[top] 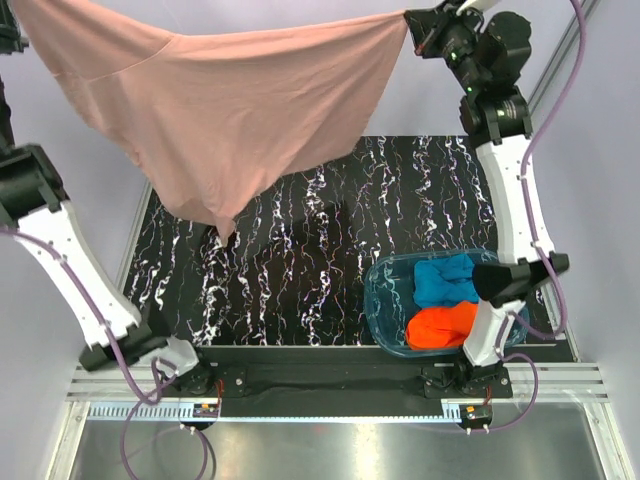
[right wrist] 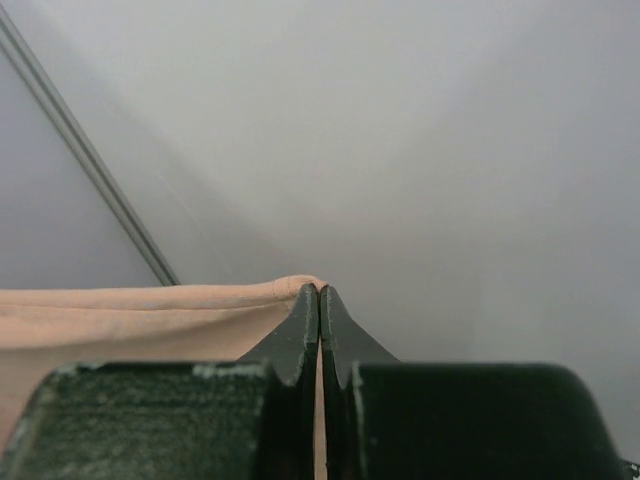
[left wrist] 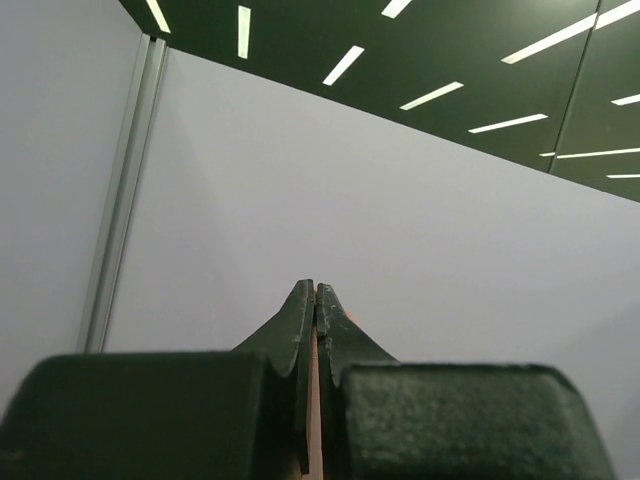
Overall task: Fold and stack the t-shirts
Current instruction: Fold the tshirt
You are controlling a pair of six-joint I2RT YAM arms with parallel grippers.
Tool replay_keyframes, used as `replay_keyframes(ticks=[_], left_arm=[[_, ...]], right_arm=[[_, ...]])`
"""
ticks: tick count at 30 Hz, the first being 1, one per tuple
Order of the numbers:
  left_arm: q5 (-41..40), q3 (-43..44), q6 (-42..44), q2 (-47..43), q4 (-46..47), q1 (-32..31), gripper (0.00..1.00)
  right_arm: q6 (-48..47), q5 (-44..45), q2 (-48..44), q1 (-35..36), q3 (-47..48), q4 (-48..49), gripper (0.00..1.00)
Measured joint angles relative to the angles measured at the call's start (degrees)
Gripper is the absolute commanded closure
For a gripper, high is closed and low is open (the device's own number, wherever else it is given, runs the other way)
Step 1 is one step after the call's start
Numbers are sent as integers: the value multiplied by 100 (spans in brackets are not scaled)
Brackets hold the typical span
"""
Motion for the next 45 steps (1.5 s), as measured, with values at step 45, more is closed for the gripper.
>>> replay_keyframes(ticks=[45], left_arm=[[-269,-8299,1823,-3969,-1036,-157,100]], right_arm=[[1021,-1051,1904,210,-3082,1545,100]])
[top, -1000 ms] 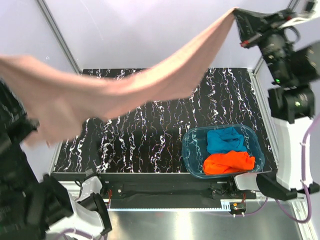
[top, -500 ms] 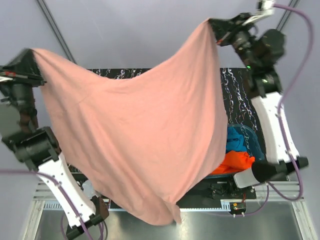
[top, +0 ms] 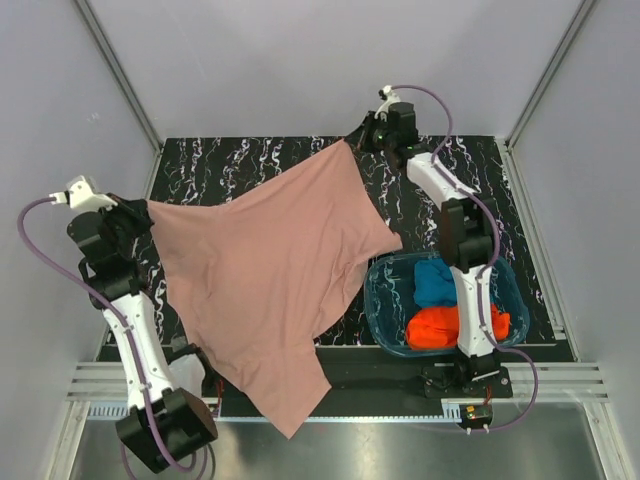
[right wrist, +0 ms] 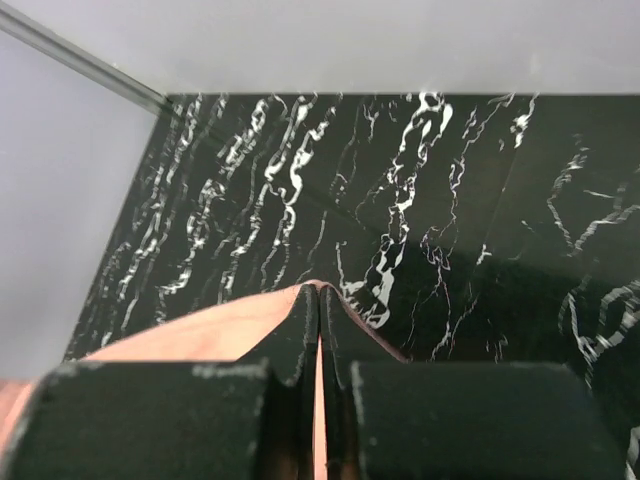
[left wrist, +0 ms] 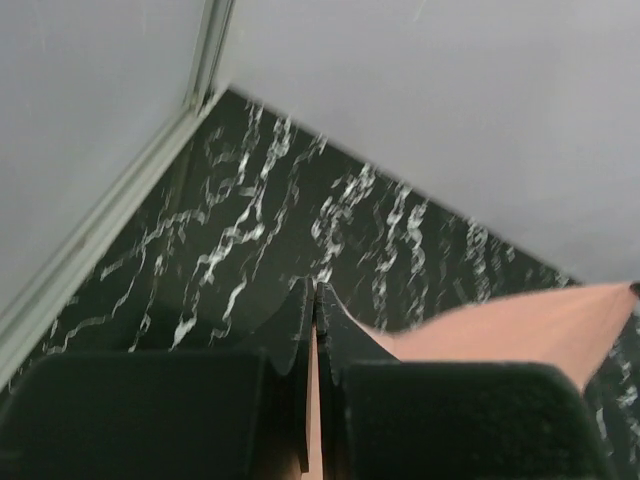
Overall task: Fold and stack the t-shirts
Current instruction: Fold the tshirt
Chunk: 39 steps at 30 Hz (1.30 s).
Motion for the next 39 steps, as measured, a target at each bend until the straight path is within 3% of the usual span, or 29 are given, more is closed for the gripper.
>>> replay_keyframes(ticks=[5,11,20,30,39], left_arm=[[-151,-490,229,903,385,-50,100],[-192,-490,249,2221,955,-61,100],[-144,76,96,3412,1309,-166,100],[-166,627,26,3504,1484,-229,100],[-166,1075,-59,3565,1534,-326,100]], right_arm=[[66,-107,1137,66,1115,-76,100],[90,-144,1845,70,2133,-129,100],[133,157,2776,70,3386,-129,100],[315,691,3423,50,3976,-61,100],[393,1001,3462,13,4225,15,100]])
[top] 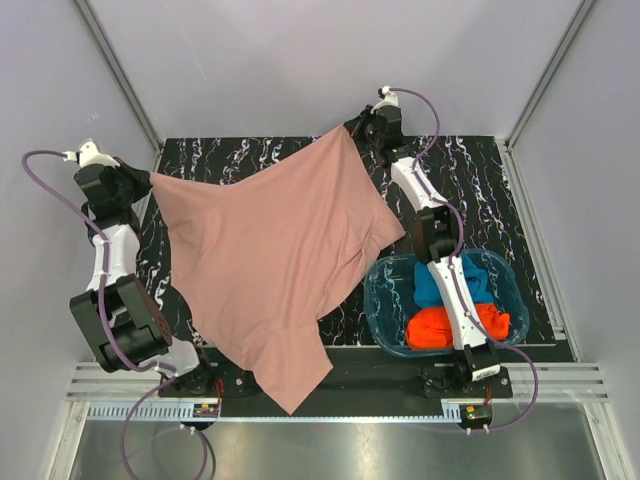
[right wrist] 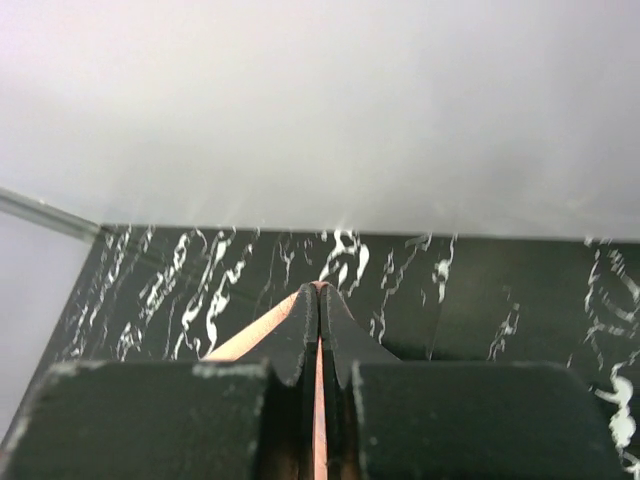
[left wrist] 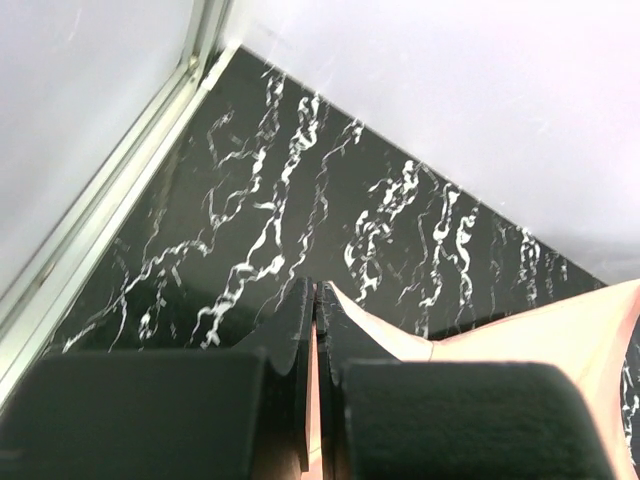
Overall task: Fold and stack the t-shirts
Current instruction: Fold the tshirt
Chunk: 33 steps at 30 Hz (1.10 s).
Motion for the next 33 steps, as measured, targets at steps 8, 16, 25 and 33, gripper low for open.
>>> replay_keyframes(ticks=[8,16,25,33], left_arm=[[-2,380,2,68,-9,-61,100],[-4,448,96,79,-188,-221,100],[-120,463,358,72,-1097,-901,100],[-389,431,472,-433,-2092,-1521,100]], right_arm=[[52,138,0,-157,87,162,100],[122,125,-15,-205,28,155,100],[162,-50,-485,-221,-750,-588,99],[192,-376,-1167,-308,-1054,-1753,98]])
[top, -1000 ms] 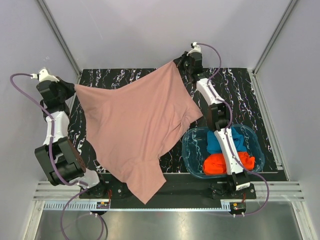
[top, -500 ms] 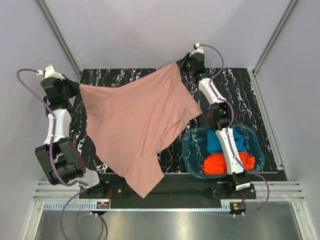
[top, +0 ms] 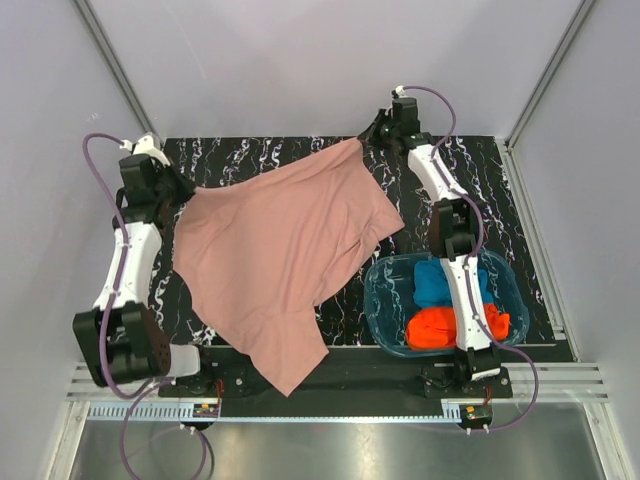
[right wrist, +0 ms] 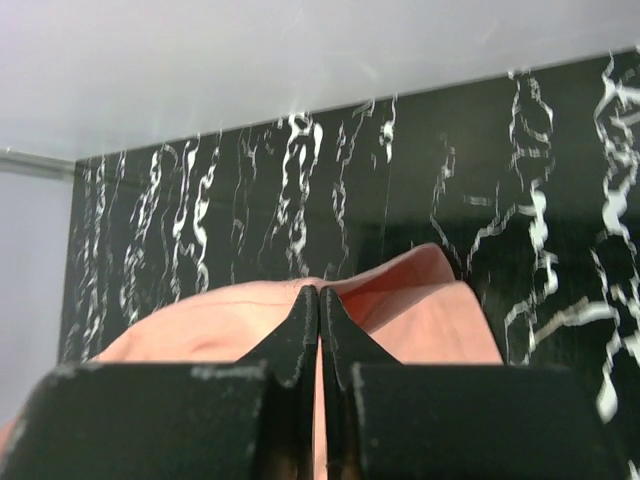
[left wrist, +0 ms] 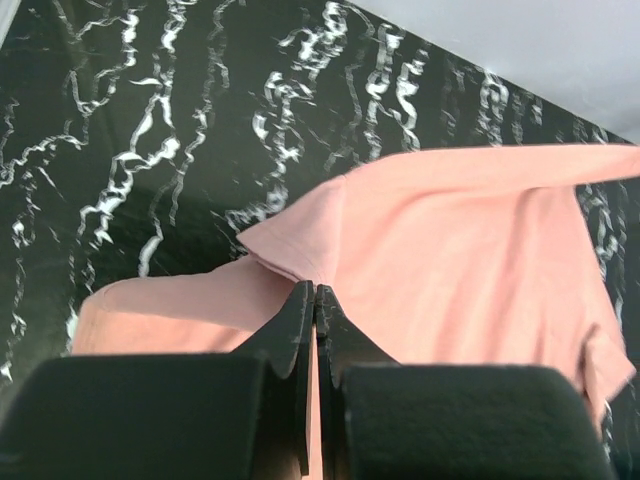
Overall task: Fold and stack the t-shirts
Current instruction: Fold the tshirt
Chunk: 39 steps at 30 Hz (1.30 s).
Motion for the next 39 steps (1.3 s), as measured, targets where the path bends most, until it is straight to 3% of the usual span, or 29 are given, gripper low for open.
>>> replay_keyframes(ticks=[13,19,39], left_arm=[[-273,-966,-17,-1847,-1220,-531,100],[-254,-1530,-210,-2356,-1569,-612,100],[-317,-1718,-415,-2645,-2529,-616,100]], right_arm=[[-59,-715,-654,-411,-254,-1803,95],[-146,-822,-809,-413,-909,-2157,95],[-402,-831,-852,-560,-1064,-2667,88]])
